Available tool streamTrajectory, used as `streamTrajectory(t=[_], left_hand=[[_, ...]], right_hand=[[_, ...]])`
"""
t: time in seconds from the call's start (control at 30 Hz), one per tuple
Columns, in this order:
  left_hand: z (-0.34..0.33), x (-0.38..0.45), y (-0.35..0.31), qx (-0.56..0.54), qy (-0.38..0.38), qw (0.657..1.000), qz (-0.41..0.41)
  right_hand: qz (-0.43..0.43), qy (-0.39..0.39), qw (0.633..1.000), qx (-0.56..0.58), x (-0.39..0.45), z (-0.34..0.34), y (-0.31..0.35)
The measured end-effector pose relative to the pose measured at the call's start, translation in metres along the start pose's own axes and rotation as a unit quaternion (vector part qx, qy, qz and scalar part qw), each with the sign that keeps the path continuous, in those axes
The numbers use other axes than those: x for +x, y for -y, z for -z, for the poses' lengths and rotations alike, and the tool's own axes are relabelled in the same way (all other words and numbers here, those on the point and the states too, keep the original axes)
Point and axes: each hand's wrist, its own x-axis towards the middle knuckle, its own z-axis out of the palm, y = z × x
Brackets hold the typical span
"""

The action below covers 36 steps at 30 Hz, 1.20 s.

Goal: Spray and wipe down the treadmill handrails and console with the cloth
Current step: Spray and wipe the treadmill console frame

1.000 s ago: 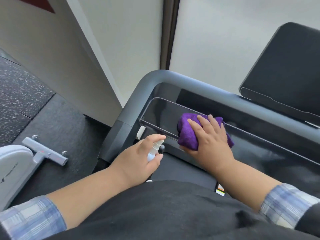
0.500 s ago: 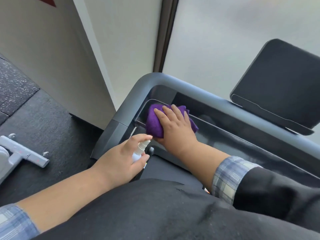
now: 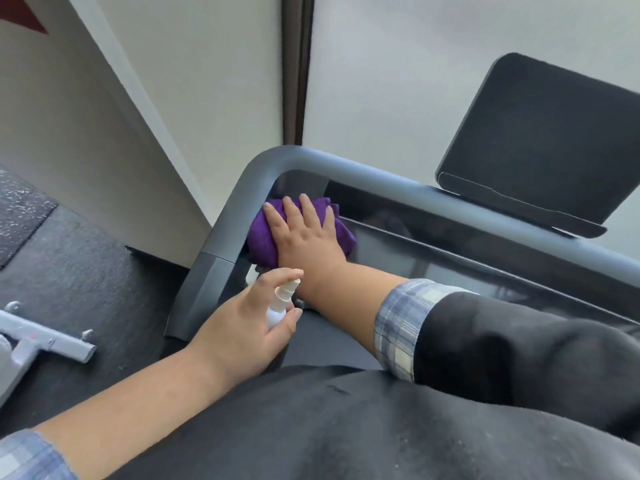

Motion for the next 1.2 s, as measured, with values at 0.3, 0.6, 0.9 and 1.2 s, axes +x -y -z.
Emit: streamTrajectory(t=[0.3,0.6,0.9,1.2], left_hand=[[-0.042,0.035,-0.029,0.001,0.034,0.998,-0.052],[-0.126,0.064,-0.101,0.024,0.138,0.984,-0.106],[-0.208,0.071,-0.169,0.039,0.161,0.978,-0.125],[-0.229,0.074,-0.204,0.069,0.140,0.983,-0.094]], right_hand=[[-0.022,-0.035,0.999,0.036,-0.084,-0.009,-0.082],[-0.142,-0.059,0.981,0.119,-0.186,-0.013,-0.187],[-0.312,-0.101,0.941,0.083,-0.321,-0.023,-0.320],[-0.315,-0.075,0.944,0.065,-0.310,-0.025,-0.313]])
